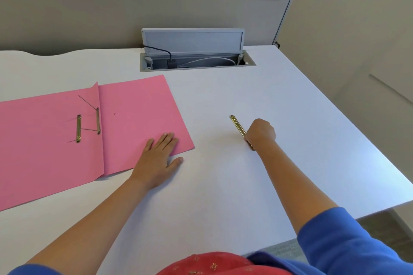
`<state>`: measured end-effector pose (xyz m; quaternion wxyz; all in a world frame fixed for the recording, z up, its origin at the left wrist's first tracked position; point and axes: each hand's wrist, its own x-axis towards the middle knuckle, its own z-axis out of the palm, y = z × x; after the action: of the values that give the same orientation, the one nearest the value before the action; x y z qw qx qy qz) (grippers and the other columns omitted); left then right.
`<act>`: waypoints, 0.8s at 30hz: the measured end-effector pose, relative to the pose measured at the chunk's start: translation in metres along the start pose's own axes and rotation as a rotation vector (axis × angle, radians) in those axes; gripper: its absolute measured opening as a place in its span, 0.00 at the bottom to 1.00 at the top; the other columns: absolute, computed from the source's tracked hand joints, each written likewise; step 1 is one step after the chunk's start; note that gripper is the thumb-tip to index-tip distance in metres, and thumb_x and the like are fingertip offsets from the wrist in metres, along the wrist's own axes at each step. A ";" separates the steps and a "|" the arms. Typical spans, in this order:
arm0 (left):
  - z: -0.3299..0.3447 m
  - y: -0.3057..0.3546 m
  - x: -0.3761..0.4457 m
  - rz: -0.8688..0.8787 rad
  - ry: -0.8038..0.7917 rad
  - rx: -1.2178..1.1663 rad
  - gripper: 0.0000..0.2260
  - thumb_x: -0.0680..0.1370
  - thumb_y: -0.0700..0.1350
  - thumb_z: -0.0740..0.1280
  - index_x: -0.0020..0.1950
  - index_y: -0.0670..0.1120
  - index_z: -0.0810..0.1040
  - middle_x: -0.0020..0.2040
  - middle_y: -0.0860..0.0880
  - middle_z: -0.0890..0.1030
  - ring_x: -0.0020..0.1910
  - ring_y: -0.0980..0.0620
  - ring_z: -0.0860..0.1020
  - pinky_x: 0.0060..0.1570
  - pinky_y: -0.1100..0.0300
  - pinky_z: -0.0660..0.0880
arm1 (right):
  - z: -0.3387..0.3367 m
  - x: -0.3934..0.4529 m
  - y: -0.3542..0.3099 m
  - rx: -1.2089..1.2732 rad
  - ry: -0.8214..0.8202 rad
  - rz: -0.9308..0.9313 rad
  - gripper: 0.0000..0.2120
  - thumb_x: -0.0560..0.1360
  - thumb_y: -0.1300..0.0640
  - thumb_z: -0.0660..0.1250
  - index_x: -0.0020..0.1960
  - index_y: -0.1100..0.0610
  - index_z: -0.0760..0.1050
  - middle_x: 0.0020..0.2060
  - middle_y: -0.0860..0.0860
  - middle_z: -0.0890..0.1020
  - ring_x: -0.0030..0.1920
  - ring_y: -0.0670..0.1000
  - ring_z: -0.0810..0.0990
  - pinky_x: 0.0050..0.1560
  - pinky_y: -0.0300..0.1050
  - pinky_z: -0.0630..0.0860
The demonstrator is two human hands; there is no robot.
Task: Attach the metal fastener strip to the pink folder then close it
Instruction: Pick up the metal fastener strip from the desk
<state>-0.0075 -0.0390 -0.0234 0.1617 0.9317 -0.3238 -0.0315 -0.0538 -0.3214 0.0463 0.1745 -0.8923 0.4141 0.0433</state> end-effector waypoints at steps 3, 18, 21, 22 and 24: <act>-0.001 0.001 0.000 -0.003 0.000 0.005 0.28 0.78 0.59 0.52 0.76 0.51 0.52 0.78 0.53 0.51 0.76 0.57 0.46 0.75 0.52 0.41 | -0.005 0.000 -0.003 0.012 -0.061 0.005 0.12 0.68 0.68 0.63 0.29 0.58 0.65 0.27 0.52 0.71 0.38 0.56 0.76 0.26 0.36 0.63; -0.001 0.000 0.000 0.002 -0.013 -0.006 0.28 0.78 0.59 0.52 0.76 0.51 0.52 0.78 0.54 0.50 0.76 0.58 0.46 0.75 0.53 0.40 | 0.005 0.004 0.000 0.025 -0.029 -0.039 0.13 0.71 0.66 0.62 0.31 0.58 0.65 0.31 0.51 0.71 0.39 0.56 0.73 0.32 0.39 0.66; -0.001 -0.001 0.000 -0.001 -0.013 -0.003 0.29 0.78 0.60 0.52 0.76 0.51 0.51 0.78 0.53 0.50 0.76 0.57 0.46 0.75 0.53 0.40 | 0.005 0.003 -0.001 0.004 -0.014 -0.044 0.16 0.70 0.65 0.66 0.29 0.57 0.63 0.28 0.50 0.68 0.38 0.55 0.74 0.24 0.37 0.60; -0.001 -0.002 0.001 0.000 -0.013 -0.002 0.29 0.78 0.60 0.52 0.76 0.51 0.51 0.78 0.53 0.50 0.76 0.57 0.46 0.75 0.53 0.40 | 0.004 0.003 -0.001 0.001 -0.007 -0.046 0.16 0.70 0.66 0.66 0.29 0.57 0.63 0.27 0.50 0.68 0.37 0.55 0.74 0.24 0.37 0.60; -0.001 -0.001 0.001 0.003 -0.021 0.002 0.29 0.78 0.60 0.51 0.76 0.51 0.51 0.78 0.53 0.50 0.76 0.57 0.46 0.75 0.53 0.40 | 0.003 0.003 -0.002 -0.004 -0.001 -0.047 0.15 0.69 0.68 0.65 0.28 0.58 0.64 0.26 0.51 0.69 0.36 0.55 0.75 0.23 0.36 0.61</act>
<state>-0.0059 -0.0385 -0.0227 0.1574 0.9310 -0.3268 -0.0408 -0.0502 -0.3208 0.0433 0.1738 -0.9021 0.3930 0.0404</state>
